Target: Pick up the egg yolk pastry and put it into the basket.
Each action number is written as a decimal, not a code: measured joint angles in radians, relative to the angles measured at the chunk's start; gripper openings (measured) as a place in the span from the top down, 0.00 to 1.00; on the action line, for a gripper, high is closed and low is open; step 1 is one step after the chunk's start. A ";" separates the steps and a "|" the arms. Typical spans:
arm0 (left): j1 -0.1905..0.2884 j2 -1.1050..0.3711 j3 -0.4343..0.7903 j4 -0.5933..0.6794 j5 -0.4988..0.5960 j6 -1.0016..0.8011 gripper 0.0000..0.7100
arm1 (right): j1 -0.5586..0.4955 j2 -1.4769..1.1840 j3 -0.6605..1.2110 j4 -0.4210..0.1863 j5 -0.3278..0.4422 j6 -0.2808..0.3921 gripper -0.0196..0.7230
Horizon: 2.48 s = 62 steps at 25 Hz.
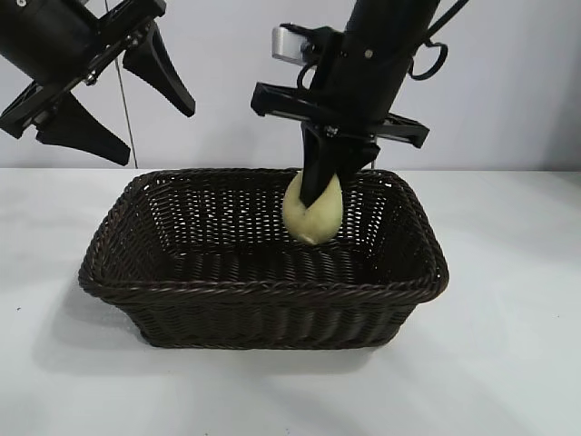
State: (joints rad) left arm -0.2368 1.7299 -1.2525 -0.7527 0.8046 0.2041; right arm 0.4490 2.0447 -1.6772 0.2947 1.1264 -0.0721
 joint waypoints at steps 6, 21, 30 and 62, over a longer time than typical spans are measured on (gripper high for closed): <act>0.000 0.000 0.000 0.000 0.000 0.000 0.20 | 0.000 0.012 0.000 0.000 -0.018 0.000 0.84; 0.000 0.000 0.000 0.000 0.000 0.000 0.20 | -0.017 -0.017 0.000 0.002 0.019 -0.003 0.22; 0.000 0.000 0.000 0.000 0.000 0.000 0.20 | -0.179 -0.113 0.000 0.004 0.087 -0.070 0.22; 0.000 0.000 0.000 0.000 0.001 0.000 0.20 | -0.265 -0.153 0.000 -0.012 0.097 -0.081 0.22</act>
State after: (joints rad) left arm -0.2368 1.7299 -1.2525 -0.7527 0.8056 0.2041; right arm 0.1837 1.8918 -1.6772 0.2826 1.2239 -0.1534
